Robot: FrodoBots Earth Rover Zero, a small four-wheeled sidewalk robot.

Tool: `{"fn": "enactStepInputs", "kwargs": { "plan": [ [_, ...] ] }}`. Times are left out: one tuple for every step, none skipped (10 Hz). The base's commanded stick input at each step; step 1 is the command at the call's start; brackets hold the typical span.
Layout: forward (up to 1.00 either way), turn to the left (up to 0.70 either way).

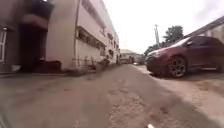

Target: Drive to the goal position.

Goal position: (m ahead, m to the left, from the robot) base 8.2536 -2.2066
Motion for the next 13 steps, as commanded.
{"fn": "enactStepInputs", "kwargs": {
  "plan": [
    [0.7,0.0],
    [0.7,0.0],
    [0.7,0.0],
    [0.7,0.0],
    [0.7,0.0],
    [0.7,0.0],
    [0.7,0.0],
    [0.7,0.0],
    [0.7,0.0],
    [0.7,0.0],
    [0.7,0.0],
    [0.7,0.0],
    [0.7,0.0]
  ]
}}
